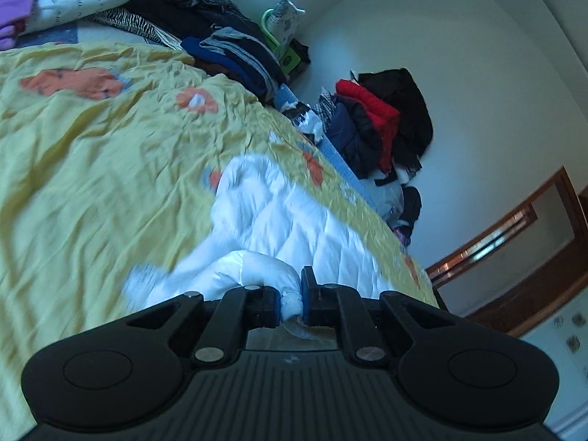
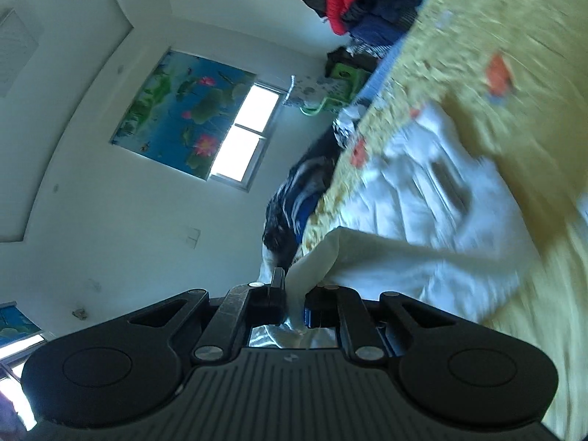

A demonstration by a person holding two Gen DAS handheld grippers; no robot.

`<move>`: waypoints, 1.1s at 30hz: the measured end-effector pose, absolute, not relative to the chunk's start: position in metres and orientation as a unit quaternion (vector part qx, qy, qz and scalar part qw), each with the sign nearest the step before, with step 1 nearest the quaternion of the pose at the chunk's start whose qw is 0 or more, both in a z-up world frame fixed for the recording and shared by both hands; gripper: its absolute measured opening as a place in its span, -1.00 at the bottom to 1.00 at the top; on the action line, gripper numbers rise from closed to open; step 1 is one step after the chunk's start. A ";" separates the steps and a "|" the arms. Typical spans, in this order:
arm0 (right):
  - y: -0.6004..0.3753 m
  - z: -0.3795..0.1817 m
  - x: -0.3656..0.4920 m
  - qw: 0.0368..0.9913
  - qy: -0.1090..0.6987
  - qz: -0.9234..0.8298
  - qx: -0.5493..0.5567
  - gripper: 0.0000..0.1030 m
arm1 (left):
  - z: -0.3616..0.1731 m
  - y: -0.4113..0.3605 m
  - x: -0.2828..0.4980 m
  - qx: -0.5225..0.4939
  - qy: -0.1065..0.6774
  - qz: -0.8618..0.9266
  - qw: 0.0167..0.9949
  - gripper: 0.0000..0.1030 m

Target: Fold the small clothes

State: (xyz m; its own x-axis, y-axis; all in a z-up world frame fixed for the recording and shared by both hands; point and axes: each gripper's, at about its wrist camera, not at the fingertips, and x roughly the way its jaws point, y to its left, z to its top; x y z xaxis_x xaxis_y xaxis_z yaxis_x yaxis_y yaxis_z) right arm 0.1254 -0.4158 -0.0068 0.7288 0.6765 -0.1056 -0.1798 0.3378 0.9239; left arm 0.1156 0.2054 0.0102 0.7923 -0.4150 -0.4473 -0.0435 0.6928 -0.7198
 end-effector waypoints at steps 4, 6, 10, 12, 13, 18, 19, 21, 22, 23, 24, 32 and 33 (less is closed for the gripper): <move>-0.413 0.001 0.187 0.786 0.245 0.274 0.498 -0.72 | 0.019 0.198 0.176 -0.369 0.297 -0.093 0.876 -0.80; -0.412 0.001 0.222 0.790 0.249 0.268 0.492 -0.72 | 0.021 0.192 0.207 -0.360 0.295 -0.083 0.881 -0.80; -0.412 -0.009 0.283 0.790 0.263 0.252 0.494 -0.72 | 0.016 0.184 0.269 -0.348 0.304 -0.058 0.885 -0.80; -0.411 -0.016 0.316 0.792 0.275 0.240 0.489 -0.72 | 0.010 0.181 0.298 -0.340 0.309 -0.048 0.887 -0.80; -0.410 -0.019 0.330 0.793 0.281 0.233 0.487 -0.72 | 0.006 0.179 0.312 -0.336 0.310 -0.042 0.889 -0.80; -0.408 -0.054 0.399 0.791 0.313 0.196 0.487 -0.72 | -0.020 0.171 0.370 -0.325 0.328 -0.015 0.887 -0.80; -0.407 -0.062 0.410 0.790 0.319 0.190 0.487 -0.72 | -0.026 0.170 0.379 -0.324 0.333 -0.011 0.885 -0.80; -0.404 -0.075 0.425 0.789 0.331 0.181 0.485 -0.72 | -0.038 0.168 0.394 -0.322 0.346 -0.003 0.881 -0.80; -0.403 -0.082 0.432 0.788 0.338 0.177 0.484 -0.72 | -0.045 0.168 0.399 -0.322 0.352 0.001 0.879 -0.80; -0.402 -0.090 0.437 0.786 0.344 0.172 0.484 -0.72 | -0.050 0.167 0.404 -0.322 0.358 0.005 0.876 -0.80; -0.402 -0.096 0.440 0.783 0.348 0.170 0.486 -0.73 | -0.055 0.167 0.407 -0.318 0.362 0.007 0.876 -0.80; -0.402 -0.130 0.455 0.774 0.359 0.165 0.495 -0.86 | -0.076 0.147 0.419 -0.241 0.372 0.010 0.896 -0.81; -0.402 -0.132 0.456 0.774 0.359 0.165 0.494 -0.83 | -0.078 0.144 0.420 -0.229 0.371 0.011 0.900 -0.81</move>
